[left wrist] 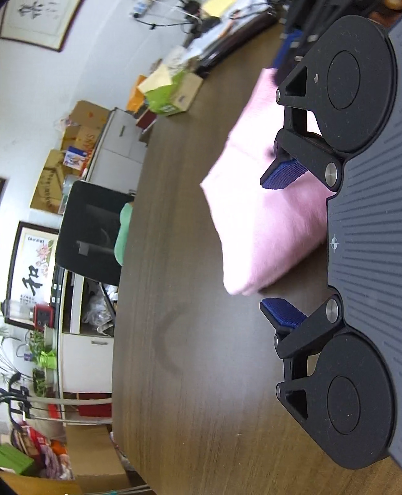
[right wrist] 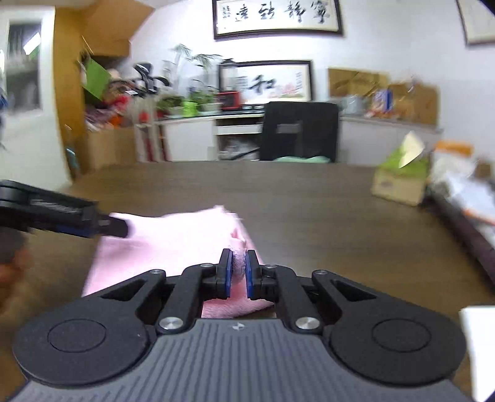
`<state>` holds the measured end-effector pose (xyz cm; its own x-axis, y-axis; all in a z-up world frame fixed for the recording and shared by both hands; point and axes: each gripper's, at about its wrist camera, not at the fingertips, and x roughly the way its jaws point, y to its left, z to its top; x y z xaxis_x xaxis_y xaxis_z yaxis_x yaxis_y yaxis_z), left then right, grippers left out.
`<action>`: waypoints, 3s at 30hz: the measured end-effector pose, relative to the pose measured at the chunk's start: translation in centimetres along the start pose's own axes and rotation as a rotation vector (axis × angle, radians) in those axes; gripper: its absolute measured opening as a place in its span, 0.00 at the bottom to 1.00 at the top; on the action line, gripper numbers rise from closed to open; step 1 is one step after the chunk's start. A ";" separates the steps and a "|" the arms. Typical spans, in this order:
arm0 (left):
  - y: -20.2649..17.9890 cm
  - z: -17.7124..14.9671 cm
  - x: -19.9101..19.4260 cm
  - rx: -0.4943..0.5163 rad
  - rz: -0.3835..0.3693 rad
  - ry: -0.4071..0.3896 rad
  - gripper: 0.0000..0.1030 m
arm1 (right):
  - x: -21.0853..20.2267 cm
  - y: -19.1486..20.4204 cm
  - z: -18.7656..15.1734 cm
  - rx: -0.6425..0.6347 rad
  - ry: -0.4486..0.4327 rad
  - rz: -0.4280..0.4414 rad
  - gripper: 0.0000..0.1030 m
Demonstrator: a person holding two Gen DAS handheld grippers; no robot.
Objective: Fold towel
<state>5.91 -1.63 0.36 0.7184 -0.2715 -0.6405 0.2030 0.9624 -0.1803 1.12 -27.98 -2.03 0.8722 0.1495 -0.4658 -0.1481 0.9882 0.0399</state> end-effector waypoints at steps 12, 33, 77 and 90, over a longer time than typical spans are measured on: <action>-0.9 -0.6 2.3 0.090 0.055 0.072 0.79 | 0.8 -1.6 0.1 0.113 0.072 0.012 0.25; 0.1 -0.2 1.9 0.145 0.121 0.051 0.84 | 2.4 1.0 0.0 -0.026 0.180 0.203 0.58; 0.4 -3.2 -0.7 0.258 0.200 -0.017 0.94 | 1.3 6.5 -1.3 -0.310 0.067 -0.091 0.98; 2.3 -2.7 -3.1 0.109 0.084 -0.055 0.94 | -2.7 7.4 -0.6 -0.263 0.007 0.395 0.97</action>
<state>2.33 1.45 -0.05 0.7710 -0.1924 -0.6071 0.2097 0.9768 -0.0433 -2.63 -21.10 -1.03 0.7220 0.5113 -0.4662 -0.5818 0.8133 -0.0092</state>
